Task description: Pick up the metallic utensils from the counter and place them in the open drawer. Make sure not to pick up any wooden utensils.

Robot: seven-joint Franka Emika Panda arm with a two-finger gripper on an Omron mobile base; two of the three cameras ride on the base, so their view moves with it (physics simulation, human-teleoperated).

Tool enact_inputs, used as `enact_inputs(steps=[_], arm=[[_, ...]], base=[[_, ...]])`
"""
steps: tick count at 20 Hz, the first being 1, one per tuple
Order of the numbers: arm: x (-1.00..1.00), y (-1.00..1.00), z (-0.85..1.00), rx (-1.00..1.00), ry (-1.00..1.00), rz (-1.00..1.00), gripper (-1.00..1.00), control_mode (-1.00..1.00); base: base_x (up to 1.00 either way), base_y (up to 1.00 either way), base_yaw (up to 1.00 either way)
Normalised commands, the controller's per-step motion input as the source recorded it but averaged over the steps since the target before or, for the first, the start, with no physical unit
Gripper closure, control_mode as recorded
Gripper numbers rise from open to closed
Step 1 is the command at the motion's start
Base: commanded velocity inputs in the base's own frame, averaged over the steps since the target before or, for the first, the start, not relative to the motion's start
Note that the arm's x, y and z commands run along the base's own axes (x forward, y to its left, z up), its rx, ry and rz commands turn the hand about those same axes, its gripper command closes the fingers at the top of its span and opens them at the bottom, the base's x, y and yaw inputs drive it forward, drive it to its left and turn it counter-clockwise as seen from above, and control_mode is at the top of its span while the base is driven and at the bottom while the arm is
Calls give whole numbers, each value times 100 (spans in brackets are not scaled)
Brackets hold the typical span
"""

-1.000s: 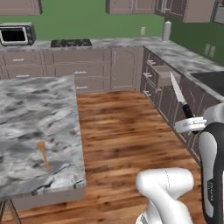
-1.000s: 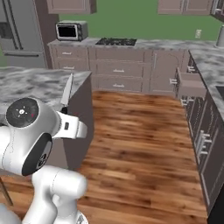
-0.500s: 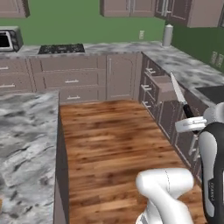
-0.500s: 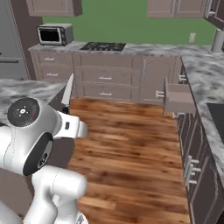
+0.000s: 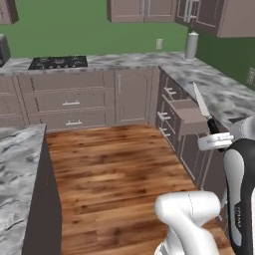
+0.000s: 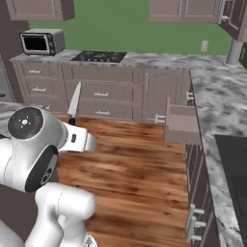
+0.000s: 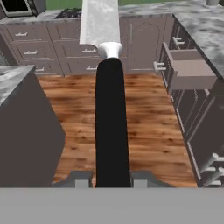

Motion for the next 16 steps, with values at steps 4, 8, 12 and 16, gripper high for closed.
enact_inputs(steps=[4, 8, 12, 16], arm=[[0, 0, 0, 0, 0, 0, 100, 100], [0, 0, 0, 0, 0, 0, 100, 100], [0, 0, 0, 0, 0, 0, 100, 100], [0, 0, 0, 0, 0, 0, 100, 100]], base=[[83, -68, 0], [84, -13, -4], [67, -29, 0], [6, -36, 0]])
